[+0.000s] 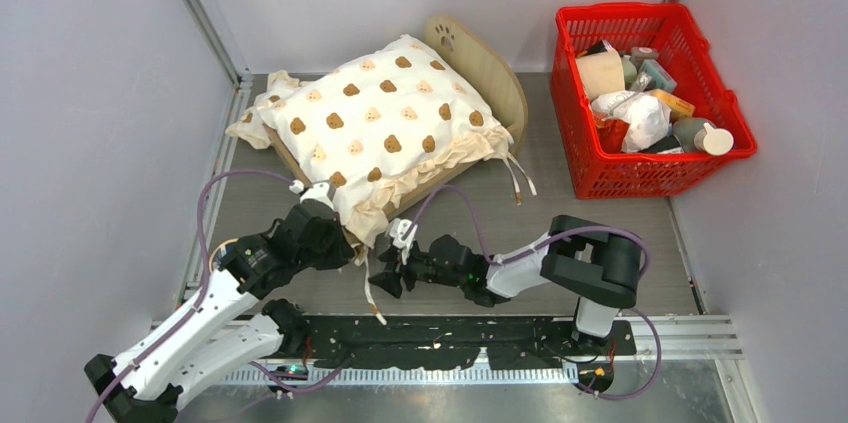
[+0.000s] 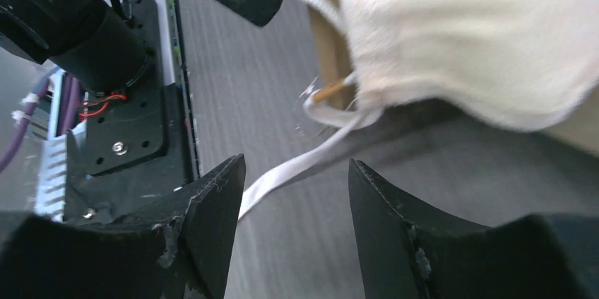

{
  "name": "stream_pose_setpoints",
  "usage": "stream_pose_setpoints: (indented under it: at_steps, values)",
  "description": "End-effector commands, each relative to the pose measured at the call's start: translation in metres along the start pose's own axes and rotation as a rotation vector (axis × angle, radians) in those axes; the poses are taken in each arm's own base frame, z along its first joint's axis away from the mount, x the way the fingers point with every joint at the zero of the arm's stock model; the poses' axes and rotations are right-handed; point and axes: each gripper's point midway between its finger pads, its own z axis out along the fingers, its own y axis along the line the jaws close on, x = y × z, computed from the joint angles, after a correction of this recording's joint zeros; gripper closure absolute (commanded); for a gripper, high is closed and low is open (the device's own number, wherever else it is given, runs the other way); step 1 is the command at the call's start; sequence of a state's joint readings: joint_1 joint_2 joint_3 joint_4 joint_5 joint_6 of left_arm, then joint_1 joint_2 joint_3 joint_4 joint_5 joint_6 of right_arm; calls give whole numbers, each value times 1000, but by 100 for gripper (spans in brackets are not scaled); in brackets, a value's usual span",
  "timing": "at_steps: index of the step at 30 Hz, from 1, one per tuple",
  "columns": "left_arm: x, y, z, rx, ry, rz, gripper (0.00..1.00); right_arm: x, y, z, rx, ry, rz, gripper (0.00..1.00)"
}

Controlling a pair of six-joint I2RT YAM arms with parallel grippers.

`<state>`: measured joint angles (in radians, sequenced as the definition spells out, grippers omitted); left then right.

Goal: Set up the pet bed

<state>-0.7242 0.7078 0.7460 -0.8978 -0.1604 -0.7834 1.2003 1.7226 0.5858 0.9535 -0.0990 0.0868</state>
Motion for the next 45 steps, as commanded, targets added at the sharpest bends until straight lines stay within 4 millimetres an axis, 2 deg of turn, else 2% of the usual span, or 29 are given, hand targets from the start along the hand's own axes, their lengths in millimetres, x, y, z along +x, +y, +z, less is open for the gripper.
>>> stream_pose_setpoints:
  at_steps: [1,10,15,18,20,22,23,24,25,28,33,38,41,45]
  values:
    - [0,1,0,8,-17,-33,100,5,12,14,41,-43,236,38]
    - [-8,-3,-2,17,-36,-30,100,32,-1,35,127,-41,321,33]
    - [-12,-4,-3,11,-51,-33,100,41,2,53,107,-39,358,34]
    - [-14,-3,-3,3,-58,-32,100,48,-2,52,137,-17,360,39]
    - [-21,-1,-7,-14,-82,-31,100,54,-8,46,169,-1,356,49]
    - [-33,1,-14,-40,-125,-23,100,58,-18,38,217,9,350,75]
    - [-40,3,-19,-55,-149,-15,100,62,-22,35,232,27,342,81]
    - [-48,4,-25,-68,-174,-11,100,64,-28,32,250,35,339,91]
    - [-57,5,-31,-89,-201,-7,100,69,-38,29,274,59,331,93]
    - [-75,2,-46,-110,-240,-2,100,71,-53,31,281,69,317,95]
    - [-85,-2,-54,-87,-284,-9,100,63,-77,39,305,65,263,95]
    - [-99,-5,-69,-85,-332,-5,100,65,-100,38,370,73,268,95]
    - [-106,-8,-80,-63,-360,-17,100,72,-108,36,403,79,272,95]
    - [-106,-3,-93,-62,-372,-28,100,79,-114,36,434,81,292,95]
